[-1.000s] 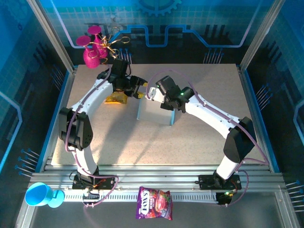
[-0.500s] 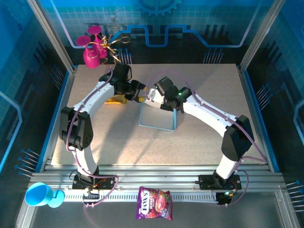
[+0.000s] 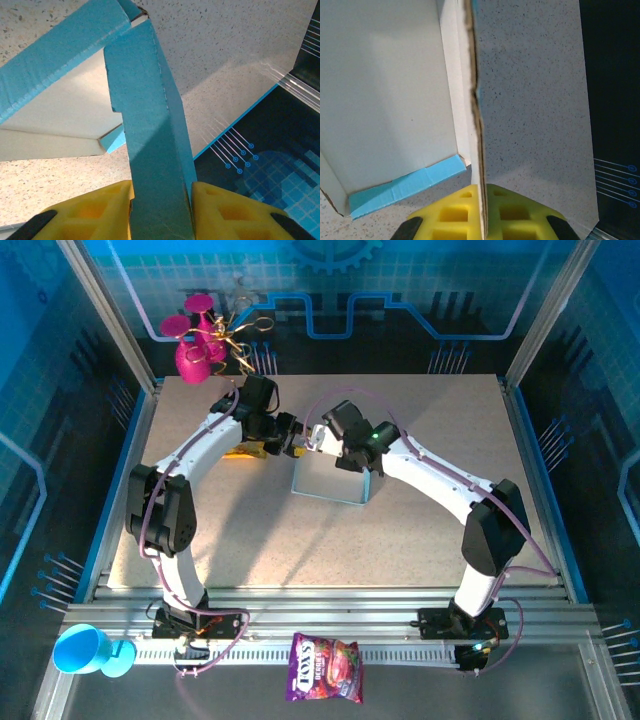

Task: Fold the paper box

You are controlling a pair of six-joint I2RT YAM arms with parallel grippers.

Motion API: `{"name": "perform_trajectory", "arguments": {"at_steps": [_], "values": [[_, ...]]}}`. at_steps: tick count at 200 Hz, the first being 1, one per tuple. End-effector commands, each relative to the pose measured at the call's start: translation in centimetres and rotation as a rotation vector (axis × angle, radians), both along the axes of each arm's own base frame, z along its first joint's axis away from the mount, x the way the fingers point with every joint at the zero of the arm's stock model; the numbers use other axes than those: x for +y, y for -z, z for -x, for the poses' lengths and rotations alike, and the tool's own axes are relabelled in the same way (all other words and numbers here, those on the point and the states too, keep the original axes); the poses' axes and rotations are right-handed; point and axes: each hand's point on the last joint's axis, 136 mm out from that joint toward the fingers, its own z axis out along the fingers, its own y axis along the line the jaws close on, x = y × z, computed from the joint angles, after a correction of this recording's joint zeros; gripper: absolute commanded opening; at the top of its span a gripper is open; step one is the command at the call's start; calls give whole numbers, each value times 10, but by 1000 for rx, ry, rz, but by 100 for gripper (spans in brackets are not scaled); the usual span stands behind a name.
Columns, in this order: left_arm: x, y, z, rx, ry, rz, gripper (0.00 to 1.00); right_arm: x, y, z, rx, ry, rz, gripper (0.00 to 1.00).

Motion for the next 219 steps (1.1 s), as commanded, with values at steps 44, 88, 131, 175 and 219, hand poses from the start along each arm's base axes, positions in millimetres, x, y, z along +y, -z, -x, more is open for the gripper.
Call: {"name": "perform_trajectory", "arguments": {"at_steps": [44, 88, 131, 175, 219], "values": [[-11, 4, 5, 40, 19, 32, 29, 13, -19, -5, -54, 8, -60, 0], [-7, 6, 10, 47, -2, 23, 32, 13, -19, -7, -45, 28, -74, 0], [11, -10, 0, -7, -157, 80, 51, 10, -15, 0, -15, 53, -98, 0], [54, -43, -10, -116, -137, -52, 52, 10, -13, 0, -2, 46, -99, 0], [50, -26, -22, -119, -119, 2, 43, 14, -10, -2, -1, 34, -90, 0]]}}
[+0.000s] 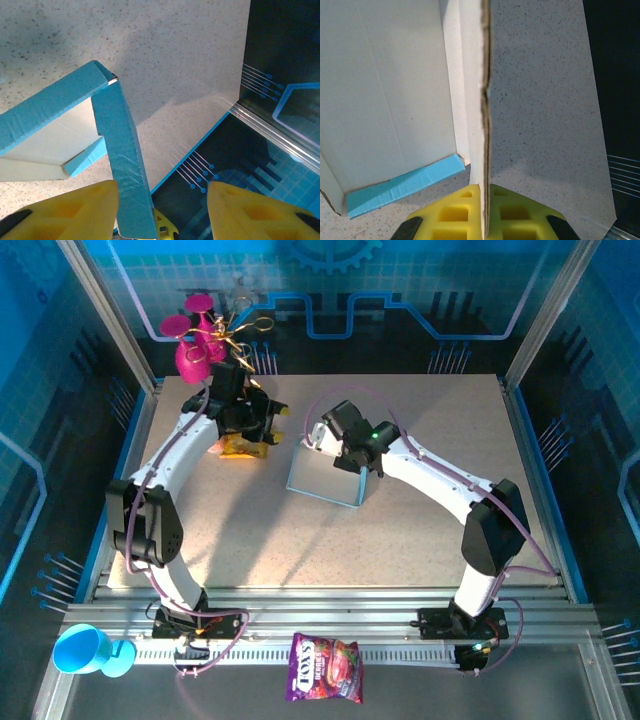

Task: Fold the paper box

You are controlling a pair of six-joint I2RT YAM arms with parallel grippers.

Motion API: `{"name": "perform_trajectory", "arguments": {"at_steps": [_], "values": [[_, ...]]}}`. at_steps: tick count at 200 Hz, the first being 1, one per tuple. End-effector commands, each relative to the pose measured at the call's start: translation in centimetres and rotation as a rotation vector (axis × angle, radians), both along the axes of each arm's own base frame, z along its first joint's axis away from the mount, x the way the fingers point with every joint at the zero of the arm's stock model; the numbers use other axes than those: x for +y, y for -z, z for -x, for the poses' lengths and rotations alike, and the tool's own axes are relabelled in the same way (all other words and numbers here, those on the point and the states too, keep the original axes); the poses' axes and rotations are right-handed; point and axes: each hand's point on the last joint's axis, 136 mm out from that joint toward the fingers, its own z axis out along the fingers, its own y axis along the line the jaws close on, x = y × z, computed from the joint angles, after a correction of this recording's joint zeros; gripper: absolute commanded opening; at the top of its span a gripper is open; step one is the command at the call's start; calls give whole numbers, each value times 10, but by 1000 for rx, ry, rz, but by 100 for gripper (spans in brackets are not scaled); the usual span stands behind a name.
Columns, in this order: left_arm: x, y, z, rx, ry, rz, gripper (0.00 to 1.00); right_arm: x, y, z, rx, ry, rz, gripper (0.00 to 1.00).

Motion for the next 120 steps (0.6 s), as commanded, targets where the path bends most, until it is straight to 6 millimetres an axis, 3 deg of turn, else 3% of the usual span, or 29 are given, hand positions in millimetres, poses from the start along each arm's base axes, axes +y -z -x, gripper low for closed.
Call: {"name": "perform_trajectory", "arguments": {"at_steps": [1, 37, 70, 120], "values": [[-6, 14, 1, 5, 41, 10, 42, 10, -11, -4, -21, -7, -34, 0], [-27, 24, -13, 10, 69, 39, 27, 12, -9, -4, -21, -13, -24, 0], [-44, 43, -5, 48, 97, 46, 27, 14, -9, -3, -21, -15, -25, 0], [-51, 64, -5, 71, 94, 40, 28, 18, -6, -1, -15, -23, -28, 0]]}}
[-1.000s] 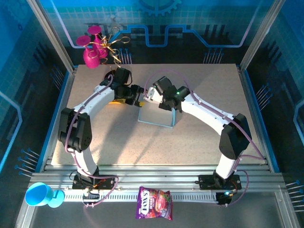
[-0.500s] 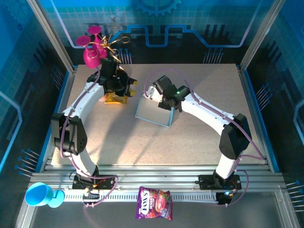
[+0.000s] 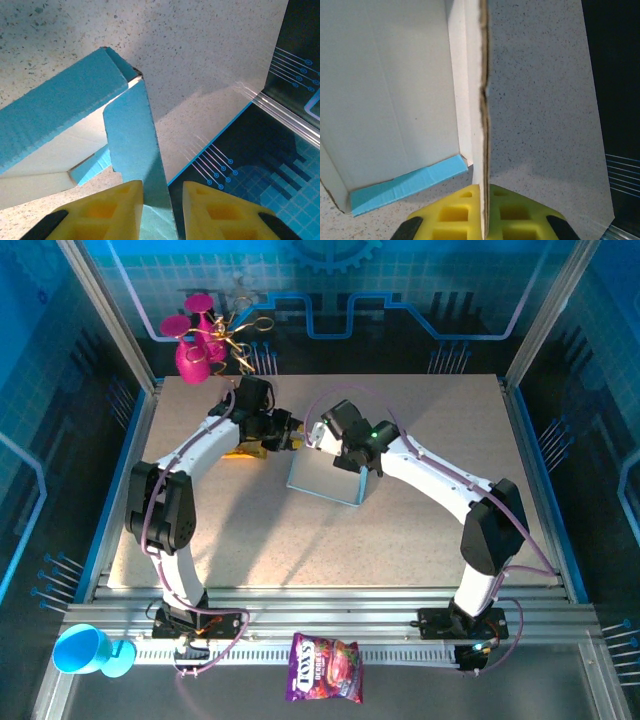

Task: Fold the paper box

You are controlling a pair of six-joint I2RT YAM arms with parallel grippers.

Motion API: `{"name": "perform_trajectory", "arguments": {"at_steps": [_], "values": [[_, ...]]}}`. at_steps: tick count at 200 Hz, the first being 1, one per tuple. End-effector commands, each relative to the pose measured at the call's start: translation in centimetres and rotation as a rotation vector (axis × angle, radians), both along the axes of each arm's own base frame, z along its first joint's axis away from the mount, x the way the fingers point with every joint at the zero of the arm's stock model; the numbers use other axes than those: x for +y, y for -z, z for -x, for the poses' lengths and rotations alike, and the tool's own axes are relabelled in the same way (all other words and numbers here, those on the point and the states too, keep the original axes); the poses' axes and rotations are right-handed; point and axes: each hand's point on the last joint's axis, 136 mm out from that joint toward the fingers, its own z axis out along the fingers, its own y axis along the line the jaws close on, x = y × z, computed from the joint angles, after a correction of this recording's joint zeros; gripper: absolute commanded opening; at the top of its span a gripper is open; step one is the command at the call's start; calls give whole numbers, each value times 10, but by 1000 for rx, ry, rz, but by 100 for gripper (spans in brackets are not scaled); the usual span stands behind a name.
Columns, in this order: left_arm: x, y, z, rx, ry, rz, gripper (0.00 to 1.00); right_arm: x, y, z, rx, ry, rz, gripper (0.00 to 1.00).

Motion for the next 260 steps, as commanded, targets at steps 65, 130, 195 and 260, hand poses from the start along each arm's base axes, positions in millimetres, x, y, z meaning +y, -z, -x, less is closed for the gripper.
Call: {"name": "perform_trajectory", "arguments": {"at_steps": [65, 130, 195, 260], "values": [[7, 51, 22, 70, 61, -77, 31, 24, 12, 6, -37, -48, 51, 0], [42, 32, 49, 59, 37, -124, 53, 33, 23, 14, -72, -107, 131, 0], [18, -21, 59, 53, -40, 38, 62, 37, 27, 17, -68, -132, 153, 0], [-9, -24, 71, 97, -23, 96, 57, 40, 31, 17, -61, -131, 156, 0]]}}
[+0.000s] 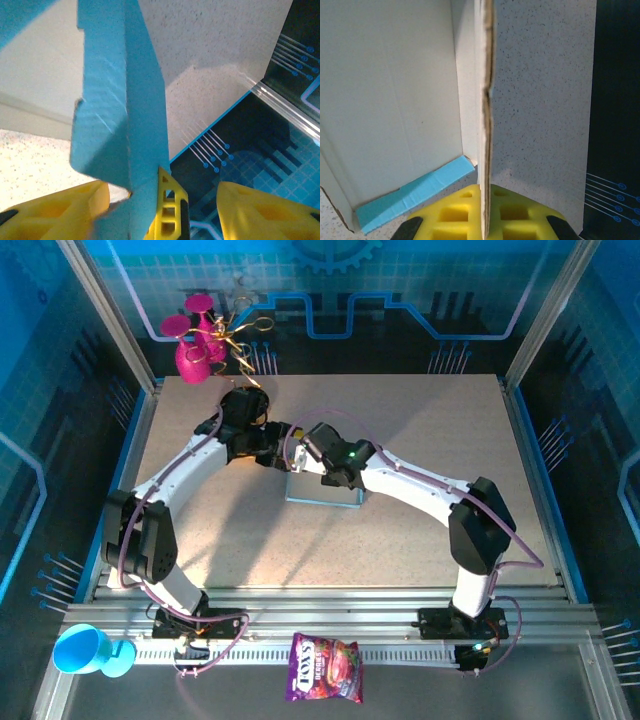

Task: Fold the paper box

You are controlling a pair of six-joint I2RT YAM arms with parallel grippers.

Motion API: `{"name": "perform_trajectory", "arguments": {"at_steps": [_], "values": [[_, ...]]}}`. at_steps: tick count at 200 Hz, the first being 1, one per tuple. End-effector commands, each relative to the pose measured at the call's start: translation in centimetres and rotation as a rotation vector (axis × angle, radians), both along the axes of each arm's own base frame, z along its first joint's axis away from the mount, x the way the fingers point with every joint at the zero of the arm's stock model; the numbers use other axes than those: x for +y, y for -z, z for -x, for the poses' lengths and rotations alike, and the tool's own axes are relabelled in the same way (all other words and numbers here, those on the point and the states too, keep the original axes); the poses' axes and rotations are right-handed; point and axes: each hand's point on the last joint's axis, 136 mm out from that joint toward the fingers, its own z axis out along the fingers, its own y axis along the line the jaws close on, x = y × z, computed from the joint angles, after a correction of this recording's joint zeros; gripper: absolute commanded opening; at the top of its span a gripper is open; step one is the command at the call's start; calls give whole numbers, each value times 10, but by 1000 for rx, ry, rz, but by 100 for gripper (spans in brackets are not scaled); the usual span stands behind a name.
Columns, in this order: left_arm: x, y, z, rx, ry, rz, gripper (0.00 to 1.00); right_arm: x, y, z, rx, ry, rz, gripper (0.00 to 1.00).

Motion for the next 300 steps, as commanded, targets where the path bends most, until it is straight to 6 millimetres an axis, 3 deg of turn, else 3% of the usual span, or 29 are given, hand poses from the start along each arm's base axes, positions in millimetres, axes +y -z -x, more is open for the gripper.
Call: {"name": "perform_trajectory", "arguments": {"at_steps": [1, 33, 66, 102, 131, 149, 171, 190, 215, 233, 237, 256, 274, 300], "values": [[-7, -1, 12, 43, 5, 38, 57, 8, 2, 0, -9, -14, 5, 0], [-3, 0, 17, 47, -6, 28, 52, 8, 1, -1, -10, -11, 2, 0], [-2, 17, 17, 69, -16, 27, 38, 9, -1, -2, -13, -7, -9, 0], [2, 22, 17, 70, -23, -3, 23, 8, -9, -3, -29, 16, -33, 0], [4, 25, 17, 68, -29, -5, 1, 4, -35, -4, -42, 72, -115, 37], [4, 26, 17, 73, -27, -1, 0, -1, -57, -1, -11, 126, -232, 54], [5, 26, 16, 73, -27, -1, 0, -10, -83, 3, 22, 189, -367, 66], [5, 26, 15, 72, -29, 0, 0, -19, -102, 5, 78, 253, -513, 70], [3, 25, 13, 67, -25, 5, 0, -57, -110, -10, 155, 476, -722, 71], [4, 25, 13, 67, -23, 7, 0, -97, -94, -30, 286, 746, -905, 72], [3, 25, 13, 67, -21, 9, 0, -109, -87, -36, 328, 822, -947, 72], [3, 26, 13, 68, -22, 17, 0, -132, -45, -46, 602, 1100, -1094, 68], [2, 25, 12, 64, -20, 20, 0, -137, -7, -51, 823, 1251, -1167, 61], [1, 24, 11, 62, -19, 30, 0, -126, 25, -59, 922, 1286, -1140, 61]]}}
